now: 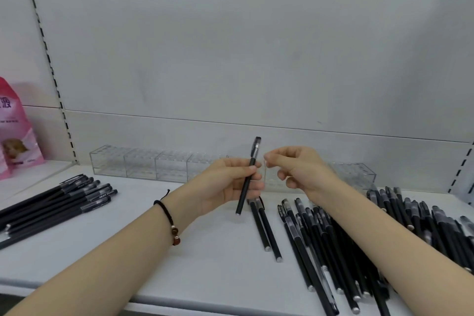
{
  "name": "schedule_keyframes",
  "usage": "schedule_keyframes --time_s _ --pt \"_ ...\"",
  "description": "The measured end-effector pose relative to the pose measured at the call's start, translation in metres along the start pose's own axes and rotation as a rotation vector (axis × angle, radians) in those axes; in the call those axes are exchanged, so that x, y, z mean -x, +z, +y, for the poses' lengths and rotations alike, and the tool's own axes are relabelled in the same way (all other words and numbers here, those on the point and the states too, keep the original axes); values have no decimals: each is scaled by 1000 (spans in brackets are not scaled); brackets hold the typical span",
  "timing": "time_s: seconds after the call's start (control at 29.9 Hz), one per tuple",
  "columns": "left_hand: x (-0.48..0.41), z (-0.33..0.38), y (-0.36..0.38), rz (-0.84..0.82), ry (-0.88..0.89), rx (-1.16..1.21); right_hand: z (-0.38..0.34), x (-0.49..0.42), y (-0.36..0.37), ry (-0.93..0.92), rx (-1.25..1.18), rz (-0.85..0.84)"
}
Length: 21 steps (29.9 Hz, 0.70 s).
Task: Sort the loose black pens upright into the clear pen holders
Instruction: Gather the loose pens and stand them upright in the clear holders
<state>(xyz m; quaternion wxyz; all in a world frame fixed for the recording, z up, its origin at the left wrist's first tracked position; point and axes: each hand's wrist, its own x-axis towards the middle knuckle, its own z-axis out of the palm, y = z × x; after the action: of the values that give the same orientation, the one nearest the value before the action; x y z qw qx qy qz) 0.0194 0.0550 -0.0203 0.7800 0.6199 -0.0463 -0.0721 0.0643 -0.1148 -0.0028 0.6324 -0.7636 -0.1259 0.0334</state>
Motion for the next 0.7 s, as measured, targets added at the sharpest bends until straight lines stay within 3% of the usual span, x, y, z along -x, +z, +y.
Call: schedule_keyframes --time_s 0.17,0.3,0.5,0.7 --pt "-5 3 -11 107 64 235 8 1 8 -77 591 -1" --pt "-8 -2 -8 82 35 384 17 3 19 -46 913 -132" --pt "-9 -7 -6 132 105 338 16 3 25 28 990 -152" --pt "-9 -7 -5 212 161 276 13 2 26 68 819 -196"
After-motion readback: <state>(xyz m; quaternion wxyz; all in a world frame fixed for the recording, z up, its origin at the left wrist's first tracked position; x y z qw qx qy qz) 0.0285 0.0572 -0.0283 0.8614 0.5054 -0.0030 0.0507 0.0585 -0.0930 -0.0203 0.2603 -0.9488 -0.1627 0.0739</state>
